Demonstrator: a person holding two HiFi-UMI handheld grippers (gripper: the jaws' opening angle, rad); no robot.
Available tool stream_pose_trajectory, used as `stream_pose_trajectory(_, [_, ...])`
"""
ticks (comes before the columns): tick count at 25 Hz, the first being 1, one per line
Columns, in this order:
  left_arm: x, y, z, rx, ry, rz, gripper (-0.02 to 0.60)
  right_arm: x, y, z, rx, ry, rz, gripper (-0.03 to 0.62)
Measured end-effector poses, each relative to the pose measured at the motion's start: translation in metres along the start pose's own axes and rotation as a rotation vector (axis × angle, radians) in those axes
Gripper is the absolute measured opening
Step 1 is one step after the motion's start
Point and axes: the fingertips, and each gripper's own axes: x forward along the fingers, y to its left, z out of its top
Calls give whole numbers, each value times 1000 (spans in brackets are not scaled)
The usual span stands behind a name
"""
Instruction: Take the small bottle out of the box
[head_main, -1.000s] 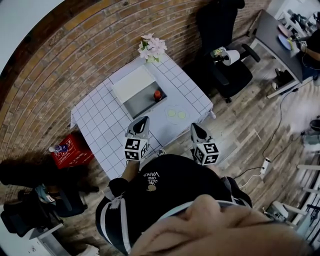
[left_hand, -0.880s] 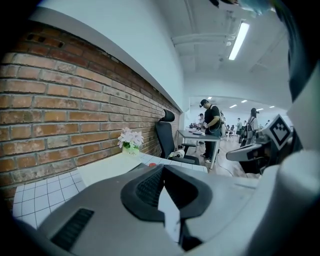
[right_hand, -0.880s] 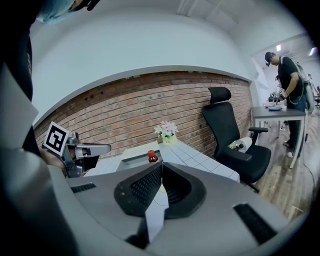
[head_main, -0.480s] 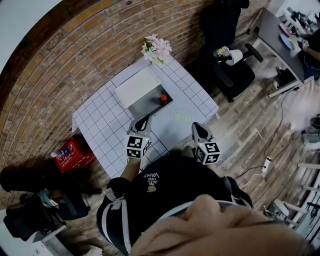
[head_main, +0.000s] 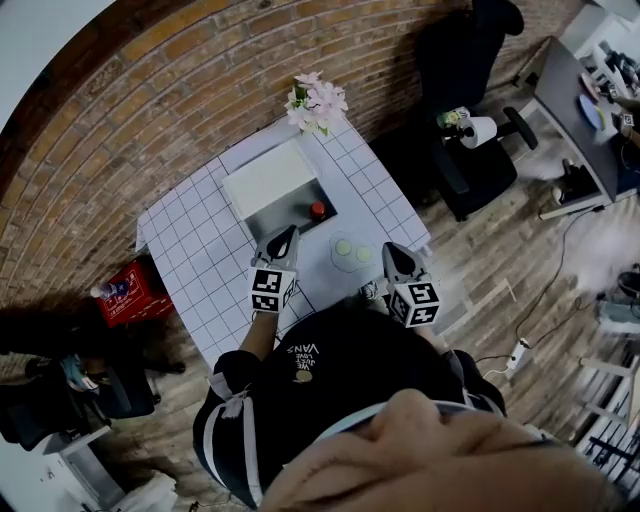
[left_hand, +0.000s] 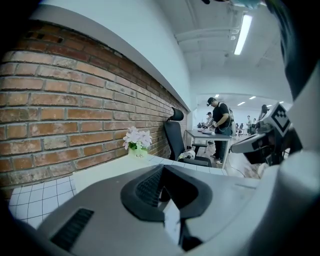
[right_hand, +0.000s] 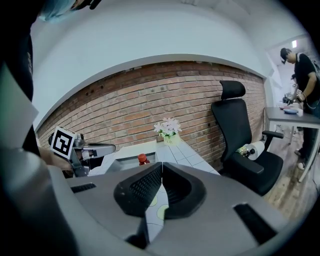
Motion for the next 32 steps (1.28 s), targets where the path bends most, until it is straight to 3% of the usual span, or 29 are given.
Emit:
stream_pose_trajectory(6, [26, -3, 0, -5, 1, 50, 12, 14, -26, 12, -29, 14, 50, 3])
stream_pose_trajectory(12, [45, -11, -9, -1, 41, 30, 15, 21, -41, 15, -33, 25, 74, 3])
stream_pose_trajectory(22, [75, -15, -43, -54, 165, 6, 219, 26, -53, 12, -29, 39, 74, 3])
stream_pose_trajectory(32, [101, -8, -63, -50, 277, 36, 270, 18, -74, 10, -2, 29, 27, 3])
